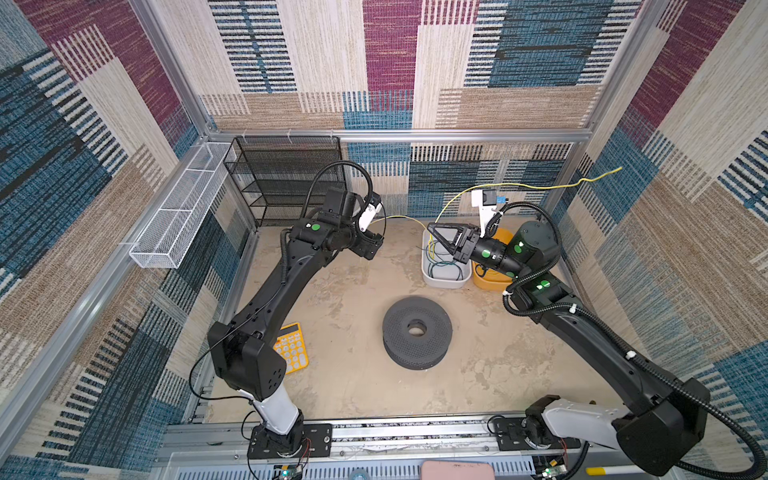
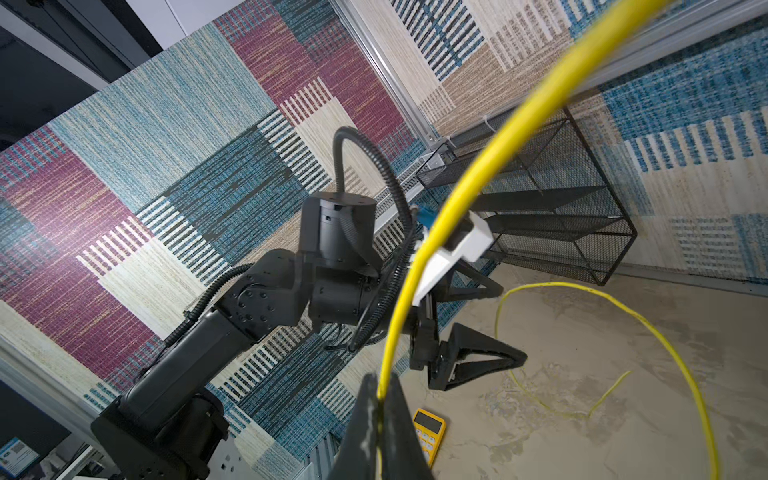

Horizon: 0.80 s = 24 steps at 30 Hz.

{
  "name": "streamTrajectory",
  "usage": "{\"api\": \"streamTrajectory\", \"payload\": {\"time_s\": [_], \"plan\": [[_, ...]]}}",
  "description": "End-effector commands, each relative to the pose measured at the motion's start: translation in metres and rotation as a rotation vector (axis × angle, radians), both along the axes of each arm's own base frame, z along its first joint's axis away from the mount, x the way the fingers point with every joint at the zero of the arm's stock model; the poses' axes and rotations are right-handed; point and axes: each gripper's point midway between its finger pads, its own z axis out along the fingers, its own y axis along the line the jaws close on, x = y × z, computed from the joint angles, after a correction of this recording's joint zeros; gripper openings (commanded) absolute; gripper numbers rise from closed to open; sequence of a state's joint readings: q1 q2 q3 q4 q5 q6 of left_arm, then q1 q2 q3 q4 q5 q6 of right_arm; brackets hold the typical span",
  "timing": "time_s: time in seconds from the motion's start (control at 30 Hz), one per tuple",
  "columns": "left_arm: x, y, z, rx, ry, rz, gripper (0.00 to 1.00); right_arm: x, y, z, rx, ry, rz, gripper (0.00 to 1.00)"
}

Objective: Wrap the cables

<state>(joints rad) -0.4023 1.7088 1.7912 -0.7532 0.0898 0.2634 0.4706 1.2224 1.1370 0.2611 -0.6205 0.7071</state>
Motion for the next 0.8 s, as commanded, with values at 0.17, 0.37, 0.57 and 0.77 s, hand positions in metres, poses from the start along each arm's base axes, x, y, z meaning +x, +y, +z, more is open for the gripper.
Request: {"api": "streamTrajectory", "payload": {"time_s": [0.17,0.37,0.57,0.77], "plan": [[0.008,-0.003,-0.007,-0.012,0.016,-0.004,0.12,-0.009,-0.005,0.007,-0.001,-0.026,-0.006,0.00],[0.003,0.018,-0.014,0.037,-0.020,0.069,0.00,0.013,-0.031,0.008,-0.024,-0.058,-0.227,0.00],[-0.012,0.044,-0.029,0.033,0.033,0.149,0.00,0.068,-0.108,0.025,0.052,-0.067,-0.522,0.00],[-0.045,0.055,-0.034,0.002,0.093,0.167,0.00,0.128,-0.149,0.029,0.122,-0.021,-0.629,0.00]]}}
